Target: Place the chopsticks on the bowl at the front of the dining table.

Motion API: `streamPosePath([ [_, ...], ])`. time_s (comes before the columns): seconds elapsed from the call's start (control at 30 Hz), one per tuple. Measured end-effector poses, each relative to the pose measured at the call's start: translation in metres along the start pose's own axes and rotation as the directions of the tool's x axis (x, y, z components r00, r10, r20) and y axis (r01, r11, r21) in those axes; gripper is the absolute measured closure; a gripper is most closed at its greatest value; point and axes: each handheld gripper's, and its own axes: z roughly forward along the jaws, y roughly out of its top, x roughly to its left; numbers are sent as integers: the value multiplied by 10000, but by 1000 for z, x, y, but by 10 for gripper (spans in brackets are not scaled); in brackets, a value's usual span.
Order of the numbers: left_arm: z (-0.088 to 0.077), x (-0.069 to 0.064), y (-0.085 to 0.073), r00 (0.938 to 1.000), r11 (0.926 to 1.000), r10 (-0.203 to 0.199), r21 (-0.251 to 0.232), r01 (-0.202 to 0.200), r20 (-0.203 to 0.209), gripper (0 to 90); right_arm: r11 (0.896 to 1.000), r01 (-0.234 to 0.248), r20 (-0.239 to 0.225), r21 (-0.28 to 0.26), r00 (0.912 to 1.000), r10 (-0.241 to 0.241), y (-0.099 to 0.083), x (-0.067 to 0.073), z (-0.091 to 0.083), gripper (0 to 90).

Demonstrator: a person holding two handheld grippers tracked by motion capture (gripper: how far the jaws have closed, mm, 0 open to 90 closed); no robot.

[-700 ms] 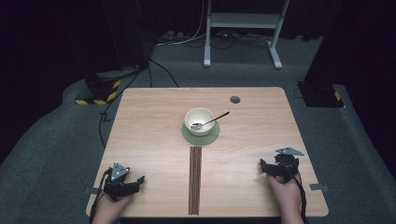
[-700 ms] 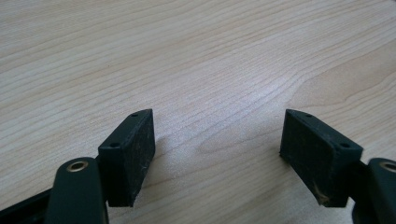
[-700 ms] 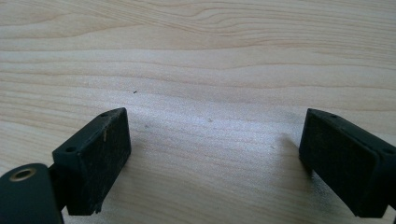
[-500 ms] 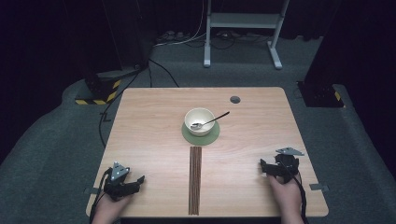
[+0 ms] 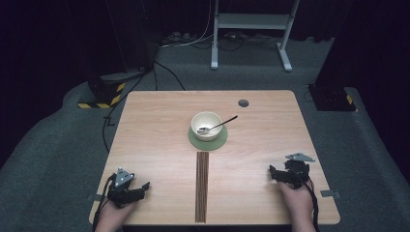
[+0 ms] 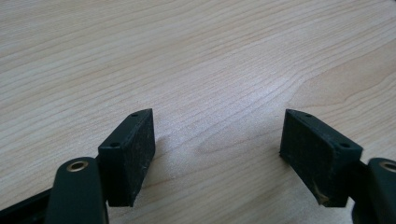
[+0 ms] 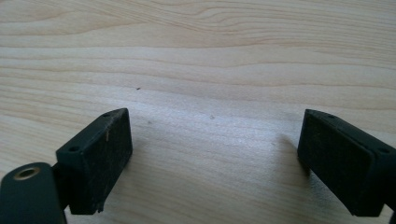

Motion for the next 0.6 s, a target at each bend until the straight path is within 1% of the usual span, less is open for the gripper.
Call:
streamPosePath([
  [0.03,0,0,0,10000,10000,-5,-3,5,3,265,9999,112,-27,-23,9999,-113,0,1,0,104],
  [0.07,0,0,0,10000,10000,-10,9,10,3,265,9999,102,27,-138,9999,-102,0,4,-1,104],
  [0.1,0,0,0,10000,10000,-19,11,19,4,265,9997,228,-52,-50,9997,-228,0,5,-4,103],
  [0.13,0,0,0,10000,10000,-18,11,18,6,265,9990,311,4,-305,9995,-311,0,6,-4,102],
  [0.17,0,0,0,10000,10000,-20,10,20,8,265,9991,200,-67,-368,9998,-203,0,8,-5,99],
  [0.2,0,0,0,10000,10000,-18,11,18,7,264,9987,260,-96,-435,9996,-265,0,8,-6,98],
  [0.23,0,0,0,10000,10000,-20,12,20,6,265,9991,302,-216,-313,9993,-309,0,10,-9,97],
  [0.3,0,0,0,10000,10000,-14,15,14,2,264,9987,329,-289,-378,9990,-340,-2,15,-10,97],
  [0.37,0,0,0,10000,10000,-9,20,9,21,262,9990,360,-481,-246,9982,-372,-3,19,-13,97],
  [0.43,0,0,0,10000,10000,-12,38,11,42,259,9974,599,-483,-400,9969,-618,-5,23,-13,97],
  [0.47,0,0,0,10000,10000,2,7,-2,37,258,9972,681,-553,-298,9960,-696,-5,25,-15,96],
  [0.5,0,-1,0,10000,10000,-23,-8,23,30,255,9964,742,-500,-421,9958,-763,-6,27,-14,96],
  [0.53,1,-1,0,10000,10000,-9,-4,9,52,253,9961,804,-536,-353,9952,-822,-7,29,-16,96],
  [0.57,1,-1,0,10000,10000,3,-1,-3,64,250,9946,956,-533,-406,9938,-977,-7,30,-17,96],
  [0.6,1,-1,0,10000,10000,3,3,-3,76,249,9952,888,-513,-420,9945,-910,-8,32,-17,96],
])
